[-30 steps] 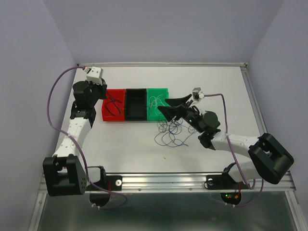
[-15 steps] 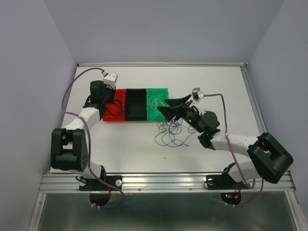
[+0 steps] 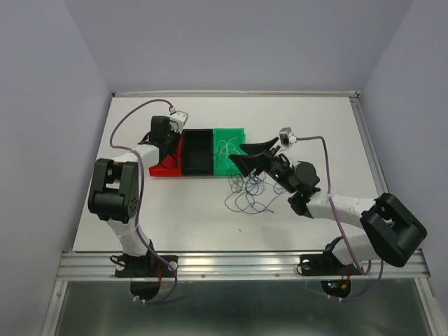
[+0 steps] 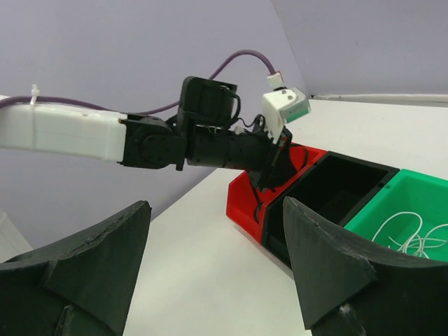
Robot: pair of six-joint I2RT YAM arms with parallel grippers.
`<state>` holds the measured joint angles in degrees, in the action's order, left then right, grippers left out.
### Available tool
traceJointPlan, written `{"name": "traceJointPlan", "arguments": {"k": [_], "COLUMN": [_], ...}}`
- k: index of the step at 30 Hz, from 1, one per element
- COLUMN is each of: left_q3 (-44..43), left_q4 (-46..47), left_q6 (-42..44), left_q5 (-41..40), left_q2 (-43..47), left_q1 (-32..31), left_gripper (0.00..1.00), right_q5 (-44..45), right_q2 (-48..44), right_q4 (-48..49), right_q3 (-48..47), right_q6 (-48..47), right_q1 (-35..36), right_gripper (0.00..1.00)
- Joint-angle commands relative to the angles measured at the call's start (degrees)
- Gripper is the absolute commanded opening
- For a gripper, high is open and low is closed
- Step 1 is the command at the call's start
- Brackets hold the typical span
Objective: Untangle the cables
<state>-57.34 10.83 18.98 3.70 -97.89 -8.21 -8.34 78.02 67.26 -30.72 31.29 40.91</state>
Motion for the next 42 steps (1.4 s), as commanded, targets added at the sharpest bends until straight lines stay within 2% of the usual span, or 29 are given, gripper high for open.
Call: {"name": "traceJointPlan", "arguments": {"k": [1, 11, 14, 16, 19, 26, 31, 37, 38, 40, 42], "left_q3": [-5.9, -10.9, -10.9, -11.2, -11.8, -12.4, -12.1, -9.5, -9.5, -10.0, -11.7], "left_q4": [-4.7, -10.7, -10.7, -12.8, -15.1, -20.1, -23.0, -20.3, -20.1, -20.2, -20.3], "left_q6": [-0.6, -1.3, -0.7, -0.4, -0.2, 2.3, 3.5, 5.4, 5.4, 6.0, 5.9], "left_q5": [-3.3, -2.3, -1.7, -0.9, -0.4, 0.0, 0.3, -3.2, -3.3, -3.3, -4.9], "left_q2": [-4.1, -8.9, -6.3, -3.7, -1.4, 3.5, 8.4, 13.3, 13.3, 11.2, 7.5], "left_q1": [-0.5, 0.3, 0.3, 0.3, 0.3, 0.3, 0.4, 1.1, 1.2, 1.3, 1.6], "left_gripper": [0.00, 0.00, 0.11, 0.27, 0.33, 0.39, 0.41, 0.46, 0.45, 0.35, 0.33], "right_q5": [0.5, 0.9, 0.8, 0.8, 0.8, 0.8, 0.4, -0.2, -0.2, -0.2, -0.2], "right_q2": [-0.7, -2.2, -2.3, -2.2, -2.2, -2.4, -1.9, -1.4, -1.4, -1.4, -1.4], "right_q4": [1.9, 1.9, 1.9, 1.9, 2.0, 1.9, 1.9, 1.4, 1.4, 1.3, 1.3], "right_q3": [-2.6, -1.5, -1.5, -1.5, -1.5, -1.4, -1.9, -2.4, -2.4, -2.4, -2.4], "right_q6": [-0.5, -0.9, -0.9, -1.0, -0.9, -0.8, -0.6, -0.3, -0.3, -0.4, -0.4], "right_q1": [0.1, 0.1, 0.1, 0.1, 0.1, 0.1, 0.1, 0.1, 0.1, 0.1, 0.1], "right_gripper": [0.81, 0.81, 0.81, 0.81, 0.81, 0.81, 0.81, 0.82, 0.82, 0.82, 0.82]}}
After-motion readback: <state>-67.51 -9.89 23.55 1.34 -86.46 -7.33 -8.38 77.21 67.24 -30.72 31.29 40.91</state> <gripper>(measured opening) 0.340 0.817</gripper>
